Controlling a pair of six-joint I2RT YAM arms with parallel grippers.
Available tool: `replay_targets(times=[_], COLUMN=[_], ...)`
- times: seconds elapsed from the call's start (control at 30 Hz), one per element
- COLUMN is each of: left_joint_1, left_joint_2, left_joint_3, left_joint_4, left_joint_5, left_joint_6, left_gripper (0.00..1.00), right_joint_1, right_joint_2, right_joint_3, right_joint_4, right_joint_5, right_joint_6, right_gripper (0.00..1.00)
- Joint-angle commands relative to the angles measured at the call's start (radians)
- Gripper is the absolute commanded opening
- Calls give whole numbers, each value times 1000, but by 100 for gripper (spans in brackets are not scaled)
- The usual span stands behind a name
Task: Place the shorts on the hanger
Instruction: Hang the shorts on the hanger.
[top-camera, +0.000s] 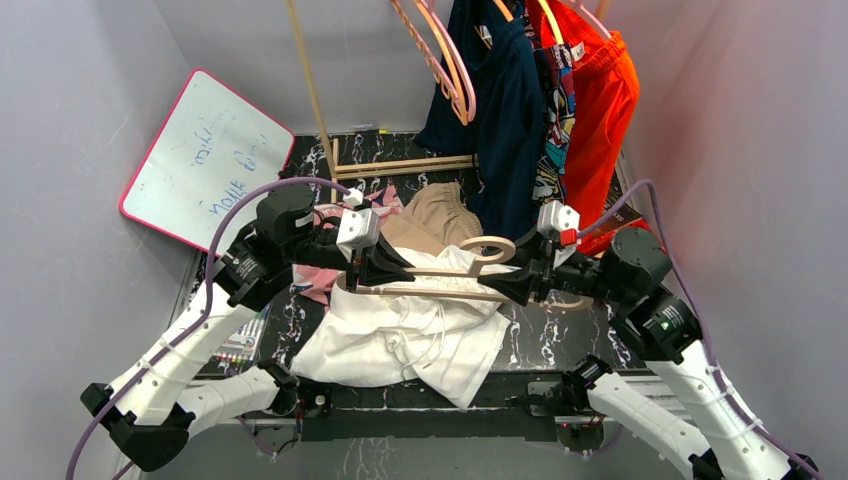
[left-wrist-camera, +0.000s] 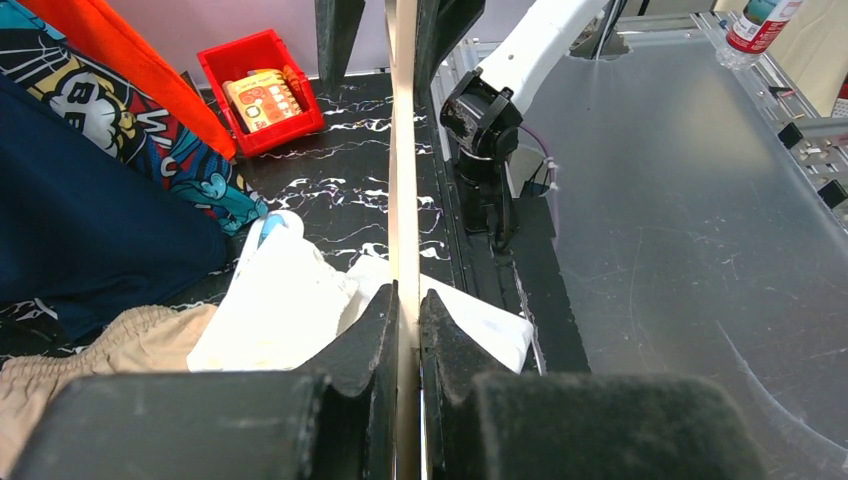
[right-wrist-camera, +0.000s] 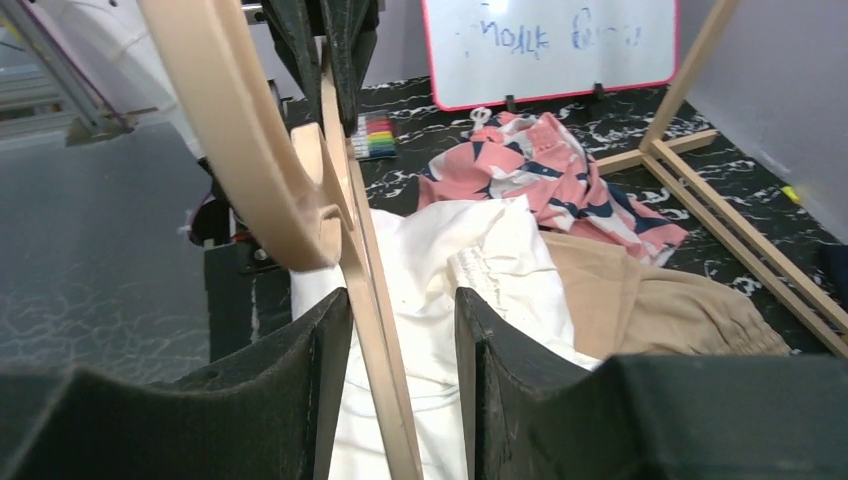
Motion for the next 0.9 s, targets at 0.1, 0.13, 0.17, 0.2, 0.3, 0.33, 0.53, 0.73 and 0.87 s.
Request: replay_targets(times=[0.1, 0.13, 0.17, 0.2, 0.3, 0.33, 0.53, 0.73, 0.87], left_joint_1=[1, 2, 2, 2, 2, 2, 2, 2, 2], left_joint_2=[-16, -15, -16, -15, -14, -14, -4, 10, 3], left_joint_3=[16, 18, 19, 22, 27, 28, 34, 44, 29], left_joint_4=[8, 8, 8, 7, 5, 4, 5, 11, 18], left_joint_5=[103, 102, 102, 103, 100, 99, 97, 97, 58], left_joint_6=[11, 12, 14, 14, 12, 12, 12, 5, 8], left_gripper=[0, 0, 0, 0, 0, 0, 0, 0, 0], right_joint_1=[4, 4, 3, 4, 4, 3, 3, 3, 4], right_joint_2=[70, 81, 92, 100, 111, 112, 111, 127, 128], right_joint_3=[75, 83, 89, 93, 93, 88, 58, 54, 50], right_joint_4=[106, 105, 105, 103, 109, 116, 174, 193, 194], right_joint_5=[-124, -139, -151, -160, -177, -181, -196, -192, -147], right_joint_6=[28, 29, 30, 30, 36, 44, 96, 135, 171], right_gripper=[43, 38, 33, 30, 27, 29, 36, 0, 0])
